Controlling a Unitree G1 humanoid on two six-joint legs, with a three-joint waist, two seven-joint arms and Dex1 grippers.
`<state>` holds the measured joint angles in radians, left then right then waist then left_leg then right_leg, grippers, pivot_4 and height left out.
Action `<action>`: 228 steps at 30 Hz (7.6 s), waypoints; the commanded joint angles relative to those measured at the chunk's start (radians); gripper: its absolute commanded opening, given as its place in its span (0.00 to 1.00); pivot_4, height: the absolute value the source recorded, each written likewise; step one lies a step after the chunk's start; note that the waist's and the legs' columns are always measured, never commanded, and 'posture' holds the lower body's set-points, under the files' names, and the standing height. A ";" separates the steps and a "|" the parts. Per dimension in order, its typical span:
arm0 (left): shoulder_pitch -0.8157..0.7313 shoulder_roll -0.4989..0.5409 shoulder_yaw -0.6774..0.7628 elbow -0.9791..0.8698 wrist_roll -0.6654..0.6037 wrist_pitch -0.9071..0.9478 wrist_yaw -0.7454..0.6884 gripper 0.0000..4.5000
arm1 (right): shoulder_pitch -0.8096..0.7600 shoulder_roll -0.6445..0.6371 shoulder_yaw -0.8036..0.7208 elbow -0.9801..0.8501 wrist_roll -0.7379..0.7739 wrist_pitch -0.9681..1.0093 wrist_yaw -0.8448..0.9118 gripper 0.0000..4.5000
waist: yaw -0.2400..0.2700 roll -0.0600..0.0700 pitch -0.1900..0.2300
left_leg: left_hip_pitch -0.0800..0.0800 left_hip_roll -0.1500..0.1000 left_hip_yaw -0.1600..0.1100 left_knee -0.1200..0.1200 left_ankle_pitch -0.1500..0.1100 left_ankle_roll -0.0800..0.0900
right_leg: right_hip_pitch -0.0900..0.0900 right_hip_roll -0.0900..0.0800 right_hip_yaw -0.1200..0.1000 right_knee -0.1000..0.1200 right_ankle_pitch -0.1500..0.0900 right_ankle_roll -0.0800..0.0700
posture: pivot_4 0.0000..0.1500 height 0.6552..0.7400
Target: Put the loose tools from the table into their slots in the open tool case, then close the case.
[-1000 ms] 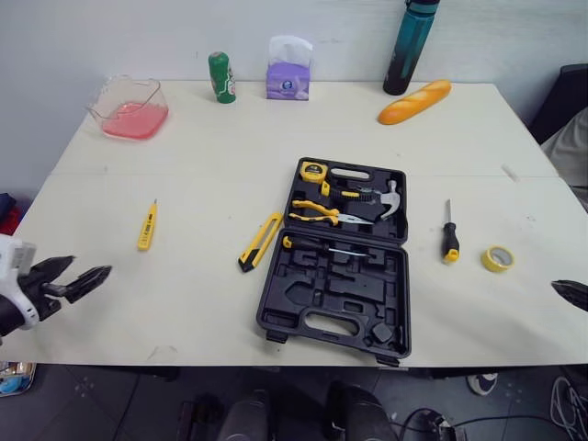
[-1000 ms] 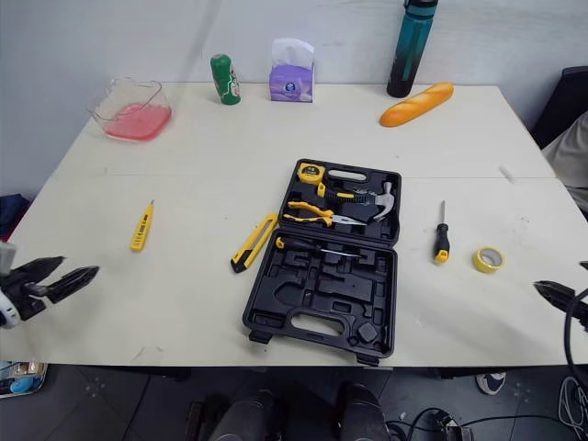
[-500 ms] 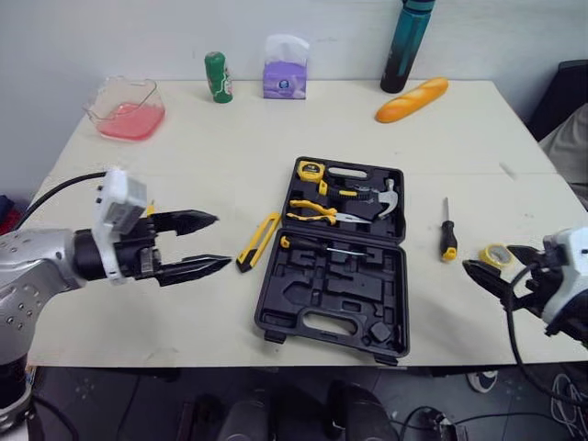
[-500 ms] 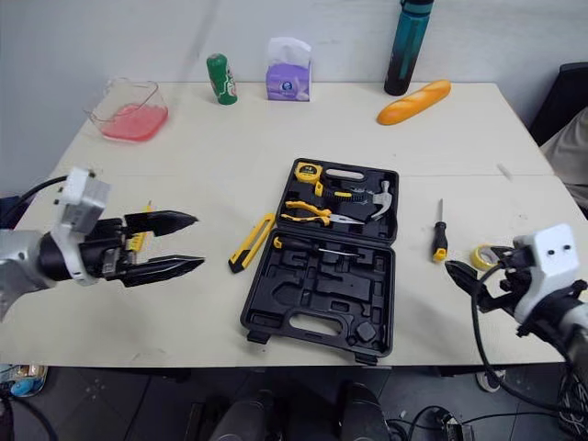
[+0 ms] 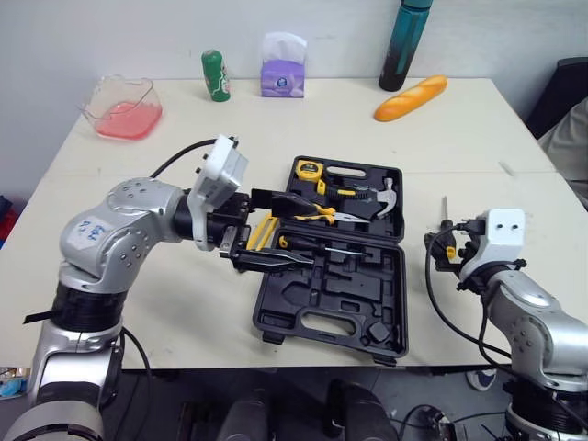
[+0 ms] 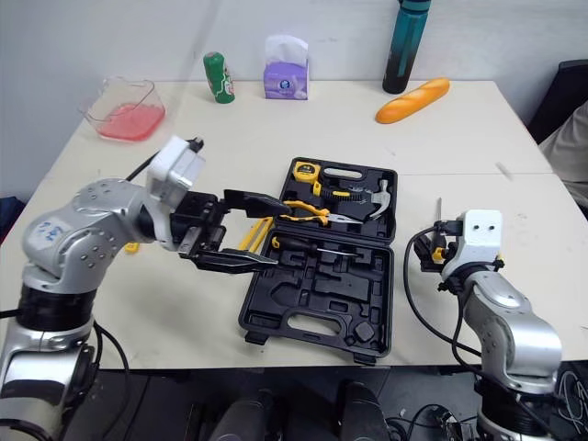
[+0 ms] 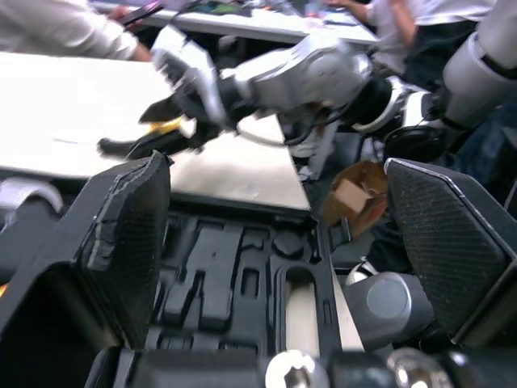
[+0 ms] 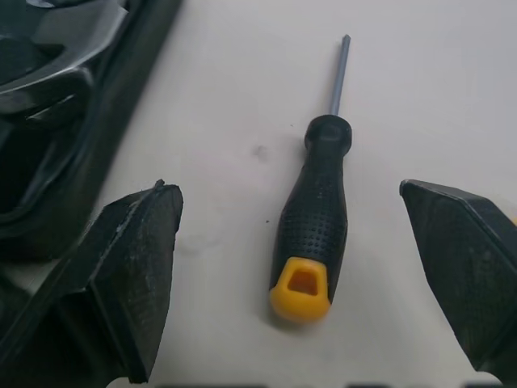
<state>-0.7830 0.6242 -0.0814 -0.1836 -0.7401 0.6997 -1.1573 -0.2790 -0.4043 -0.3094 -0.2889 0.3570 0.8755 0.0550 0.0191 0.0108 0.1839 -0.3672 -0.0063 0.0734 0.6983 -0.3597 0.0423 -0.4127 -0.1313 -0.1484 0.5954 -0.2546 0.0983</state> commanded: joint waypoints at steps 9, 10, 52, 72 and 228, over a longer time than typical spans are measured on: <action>-0.072 -0.076 -0.031 0.131 0.109 -0.111 -0.048 1.00 | -0.016 0.083 0.017 0.117 -0.128 -0.206 -0.083 0.38 | -0.005 0.000 0.000 | -0.001 0.001 0.000 0.000 0.000 0.000 | -0.001 0.000 0.001 0.000 0.000 0.000 | 1.00 0.91; -0.072 -0.077 -0.030 0.134 0.112 -0.114 -0.050 1.00 | -0.008 0.090 0.013 0.102 -0.130 -0.211 -0.089 0.29 | -0.004 0.000 0.000 | -0.001 0.001 0.000 0.000 0.000 0.000 | -0.001 0.000 0.002 0.000 0.000 0.000 | 1.00 0.91; 0.236 0.123 0.002 0.002 0.253 -0.238 -0.085 1.00 | -0.347 -0.484 0.603 0.140 -0.096 -0.293 1.072 0.24 | 0.002 0.002 0.007 | -0.002 0.001 -0.001 0.003 -0.001 0.002 | -0.001 -0.001 -0.003 -0.001 0.001 0.000 | 1.00 0.91; 0.198 0.073 -0.031 0.014 0.256 -0.235 -0.093 1.00 | -0.231 -0.261 0.375 0.204 0.071 -0.358 1.027 0.58 | 0.005 0.001 0.007 | -0.002 0.001 -0.003 0.003 -0.001 0.002 | 0.001 -0.002 -0.006 -0.001 0.001 0.000 | 1.00 0.91; -0.270 -0.163 -0.447 0.486 0.738 -0.273 -0.210 0.64 | 0.376 -0.546 0.023 -0.544 0.407 -0.045 0.627 1.00 | 0.031 -0.007 0.012 | -0.004 0.001 -0.007 0.003 0.000 0.000 | 0.001 -0.002 -0.009 -0.001 0.000 -0.002 | 1.00 0.91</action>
<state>-1.0431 0.4587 -0.5658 0.3261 0.0046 0.4385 -1.3585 0.0977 -0.9503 -0.2508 -0.7974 0.7634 0.8502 0.6837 0.0502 0.0037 0.1955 -0.3710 -0.0051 0.0666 0.7010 -0.3594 0.0427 -0.4114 -0.1330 -0.1574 0.5942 -0.2547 0.0964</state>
